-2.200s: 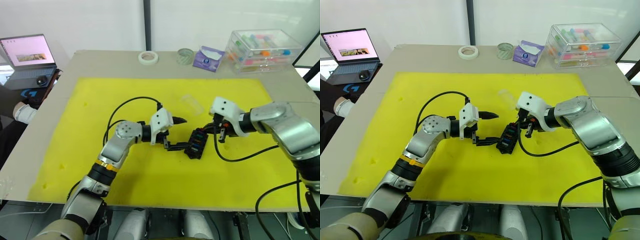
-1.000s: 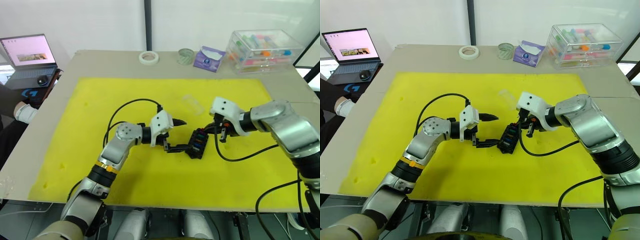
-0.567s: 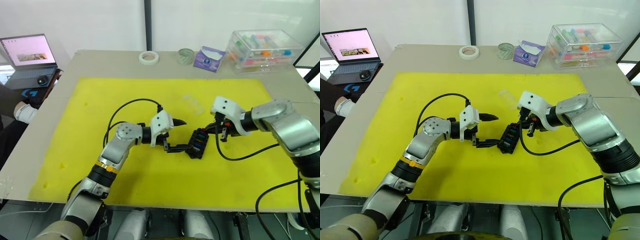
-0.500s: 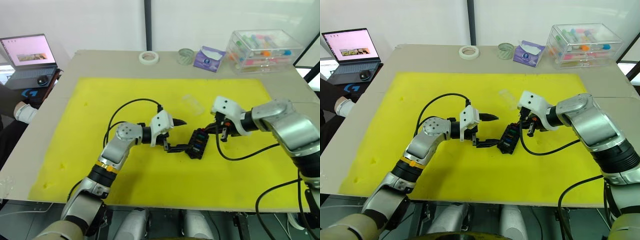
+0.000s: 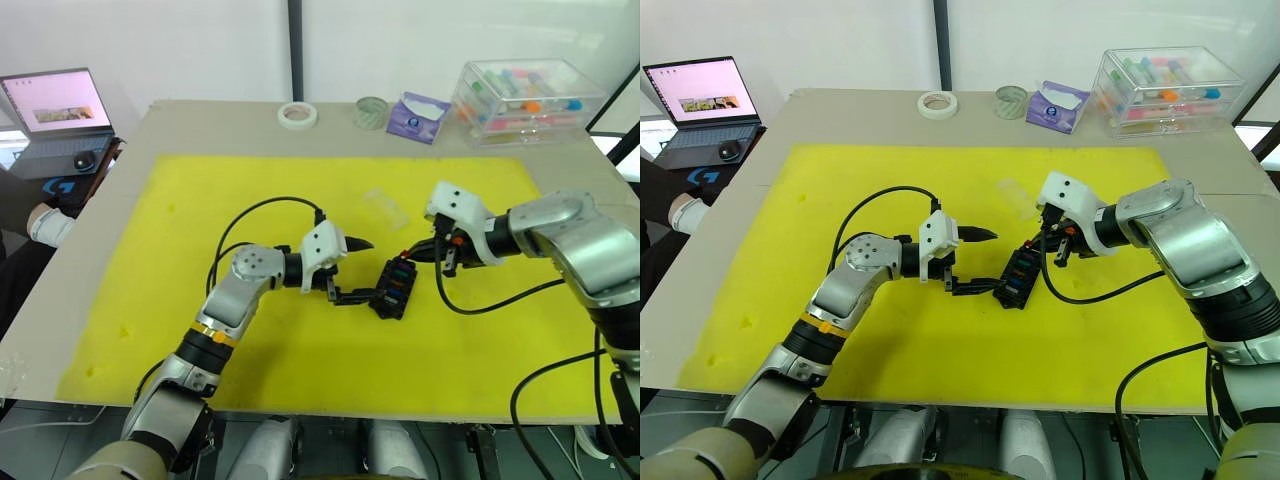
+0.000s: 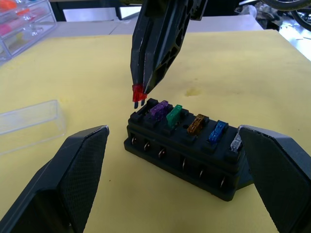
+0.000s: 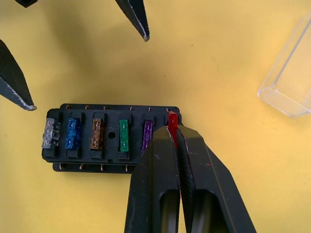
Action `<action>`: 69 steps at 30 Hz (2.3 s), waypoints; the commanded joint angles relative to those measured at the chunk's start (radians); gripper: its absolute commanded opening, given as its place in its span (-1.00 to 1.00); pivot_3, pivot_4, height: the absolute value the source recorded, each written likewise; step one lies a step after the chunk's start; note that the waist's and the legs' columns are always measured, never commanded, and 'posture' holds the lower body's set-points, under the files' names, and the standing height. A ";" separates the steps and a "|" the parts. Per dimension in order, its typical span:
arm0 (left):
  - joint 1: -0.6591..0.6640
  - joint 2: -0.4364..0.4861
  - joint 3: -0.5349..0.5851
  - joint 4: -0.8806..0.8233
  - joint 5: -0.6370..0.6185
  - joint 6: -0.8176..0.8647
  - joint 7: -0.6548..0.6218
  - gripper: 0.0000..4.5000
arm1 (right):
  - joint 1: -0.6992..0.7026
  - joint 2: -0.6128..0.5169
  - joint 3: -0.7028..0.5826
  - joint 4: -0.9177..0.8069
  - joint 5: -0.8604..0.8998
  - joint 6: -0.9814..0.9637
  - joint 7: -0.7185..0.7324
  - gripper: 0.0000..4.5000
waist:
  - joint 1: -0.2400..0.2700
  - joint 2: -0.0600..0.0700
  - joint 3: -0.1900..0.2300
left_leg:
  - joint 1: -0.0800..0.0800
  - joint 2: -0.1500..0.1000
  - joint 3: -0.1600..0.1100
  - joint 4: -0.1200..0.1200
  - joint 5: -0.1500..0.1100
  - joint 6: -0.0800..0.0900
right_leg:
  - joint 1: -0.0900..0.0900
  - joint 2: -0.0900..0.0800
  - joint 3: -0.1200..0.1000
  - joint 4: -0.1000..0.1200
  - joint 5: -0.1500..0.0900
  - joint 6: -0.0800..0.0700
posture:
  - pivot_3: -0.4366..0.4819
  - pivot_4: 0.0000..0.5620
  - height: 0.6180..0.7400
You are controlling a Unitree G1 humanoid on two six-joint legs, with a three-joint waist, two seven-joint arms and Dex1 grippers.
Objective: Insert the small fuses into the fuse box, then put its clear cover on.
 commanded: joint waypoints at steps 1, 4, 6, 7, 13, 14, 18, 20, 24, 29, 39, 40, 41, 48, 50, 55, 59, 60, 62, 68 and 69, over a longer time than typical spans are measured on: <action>-0.009 0.000 0.000 -0.018 -0.001 -0.018 -0.002 1.00 | -0.007 -0.018 -0.005 -0.012 -0.015 -0.021 0.000 -1.00 | 0.000 0.000 0.000 | 0.000 0.000 0.000 0.000 0.000 0.000 | 0.000 0.000 0.000 0.000 0.000 0.000 | -0.05 -0.47 1.00; -0.006 0.001 0.000 -0.022 0.000 -0.017 -0.001 1.00 | 0.001 -0.018 -0.006 -0.013 -0.016 -0.021 -0.001 -1.00 | 0.000 0.000 0.000 | 0.000 0.000 0.000 0.000 0.000 0.000 | 0.000 0.000 0.000 0.000 0.000 0.000 | -0.05 -0.47 1.00; -0.005 0.003 0.000 -0.023 0.000 -0.016 -0.001 1.00 | 0.006 -0.020 -0.005 -0.010 -0.019 -0.025 0.002 -1.00 | 0.000 0.000 0.000 | 0.000 0.000 0.000 0.000 0.000 0.000 | 0.000 0.000 0.000 0.000 0.000 0.000 | -0.05 -0.47 1.00; -0.004 0.004 0.000 -0.024 0.000 -0.016 -0.001 1.00 | 0.008 -0.020 -0.005 -0.009 -0.021 -0.027 0.003 -1.00 | 0.000 0.000 0.000 | 0.000 0.000 0.000 0.000 0.000 0.000 | 0.000 0.000 0.000 0.000 0.000 0.000 | -0.05 -0.47 1.00; -0.002 0.007 0.001 -0.029 0.000 -0.011 0.001 1.00 | 0.018 -0.020 -0.007 -0.009 -0.022 -0.024 0.002 -1.00 | 0.000 0.000 0.000 | 0.000 0.000 0.000 0.000 0.000 0.000 | 0.000 0.000 0.000 0.000 0.000 0.000 | -0.05 -0.47 1.00; -0.001 0.007 0.000 -0.031 -0.001 -0.009 0.001 1.00 | 0.019 -0.021 -0.008 -0.009 -0.023 -0.023 0.000 -1.00 | 0.000 0.000 0.000 | 0.000 0.000 0.000 0.000 0.000 0.000 | 0.000 0.000 0.000 0.000 0.000 0.000 | -0.05 -0.47 1.00; -0.004 0.006 0.000 -0.029 -0.001 -0.009 0.002 1.00 | 0.024 -0.025 -0.001 -0.004 -0.030 -0.027 0.002 -1.00 | 0.000 0.000 0.000 | 0.000 0.000 0.000 0.000 0.000 0.000 | 0.000 0.000 0.000 0.000 0.000 0.000 | -0.05 -0.47 1.00; -0.004 0.006 0.000 -0.030 -0.001 -0.008 0.002 1.00 | 0.025 -0.025 -0.001 -0.003 -0.031 -0.027 0.000 -1.00 | 0.000 0.000 0.000 | 0.000 0.000 0.000 0.000 0.000 0.000 | 0.000 0.000 0.000 0.000 0.000 0.000 | -0.05 -0.47 1.00; -0.003 0.006 0.001 -0.031 -0.001 -0.008 0.003 1.00 | 0.026 -0.021 0.002 -0.001 -0.035 -0.023 -0.002 -1.00 | 0.000 0.000 0.000 | 0.000 0.000 0.000 0.000 0.000 0.000 | 0.000 0.000 0.000 0.000 0.000 0.000 | -0.05 -0.47 1.00; -0.002 0.007 0.001 -0.033 -0.001 -0.005 0.006 1.00 | 0.022 0.010 -0.011 0.004 -0.009 0.027 -0.016 -1.00 | 0.000 0.000 0.000 | 0.000 0.000 0.000 0.000 0.000 0.000 | 0.000 0.000 0.000 0.000 0.000 0.000 | -0.05 -0.47 1.00; 0.003 0.012 0.001 -0.036 0.001 -0.006 0.006 1.00 | 0.019 0.018 -0.017 0.012 0.001 0.067 -0.037 -1.00 | 0.000 0.000 0.000 | 0.000 0.000 0.000 0.000 0.000 0.000 | 0.000 0.000 0.000 0.000 0.000 0.000 | -0.05 -0.47 1.00; 0.001 0.011 0.000 -0.034 0.001 -0.008 0.006 1.00 | 0.020 0.017 -0.014 0.011 -0.001 0.065 -0.039 -1.00 | 0.000 0.000 0.000 | 0.000 0.000 0.000 0.000 0.000 0.000 | 0.000 0.000 0.000 0.000 0.000 0.000 | -0.05 -0.47 1.00; 0.000 0.011 0.000 -0.033 0.001 -0.008 0.005 1.00 | 0.021 0.015 -0.008 0.010 -0.004 0.059 -0.039 -1.00 | 0.000 0.000 0.000 | 0.000 0.000 0.000 0.000 0.000 0.000 | 0.000 0.000 0.000 0.000 0.000 0.000 | -0.05 -0.47 1.00; 0.001 0.012 -0.003 -0.034 0.002 -0.012 0.003 1.00 | 0.031 0.020 0.008 0.000 -0.007 0.049 -0.046 -1.00 | 0.000 0.000 0.000 | 0.000 0.000 0.000 0.000 0.000 0.000 | 0.000 0.000 0.000 0.000 0.000 0.000 | -0.05 -0.47 1.00; 0.002 0.012 -0.003 -0.035 0.002 -0.011 0.004 1.00 | 0.032 0.021 0.009 -0.002 -0.006 0.047 -0.046 -1.00 | 0.000 0.000 0.000 | 0.000 0.000 0.000 0.000 0.000 0.000 | 0.000 0.000 0.000 0.000 0.000 0.000 | -0.05 -0.47 1.00; 0.006 0.017 -0.003 -0.039 0.002 -0.010 0.003 1.00 | 0.035 0.020 0.010 -0.002 -0.008 0.023 -0.039 -0.89 | 0.000 0.000 0.000 | 0.000 0.000 0.000 0.000 0.000 0.000 | 0.000 0.000 0.000 0.000 0.000 0.000 | -0.05 -0.47 1.00; 0.008 0.019 -0.004 -0.042 0.003 -0.010 0.003 1.00 | 0.034 0.021 -0.006 -0.002 0.003 0.035 -0.043 -0.45 | 0.000 0.000 0.000 | 0.000 0.000 0.000 0.000 0.000 0.000 | 0.000 0.000 0.000 0.000 0.000 0.000 | -0.05 -0.47 1.00; 0.007 0.020 -0.004 -0.042 0.003 -0.010 0.003 1.00 | 0.031 0.022 -0.013 -0.002 0.008 0.040 -0.043 -0.29 | 0.000 0.000 0.000 | 0.000 0.000 0.000 0.000 0.000 0.000 | 0.000 0.000 0.000 0.000 0.000 0.000 | -0.05 -0.47 1.00; 0.006 0.020 -0.003 -0.040 0.003 -0.012 0.001 1.00 | 0.025 0.019 -0.019 0.002 0.011 0.040 -0.041 -0.15 | 0.000 0.000 0.000 | 0.000 0.000 0.000 0.000 0.000 0.000 | 0.000 0.000 0.000 0.000 0.000 0.000 | -0.05 -0.47 1.00; 0.003 0.019 -0.004 -0.034 0.003 -0.014 -0.001 1.00 | 0.022 0.014 -0.036 0.012 0.019 0.038 -0.044 -0.15 | 0.000 0.000 0.000 | 0.000 0.000 0.000 0.000 0.000 0.000 | 0.000 0.000 0.000 0.000 0.000 0.000 | -0.05 -0.47 1.00; 0.002 0.019 -0.004 -0.032 0.003 -0.015 -0.002 1.00 | 0.020 0.014 -0.041 0.013 0.024 0.042 -0.042 -0.15 | 0.000 0.000 0.000 | 0.000 0.000 0.000 0.000 0.000 0.000 | 0.000 0.000 0.000 0.000 0.000 0.000 | -0.05 -0.47 1.00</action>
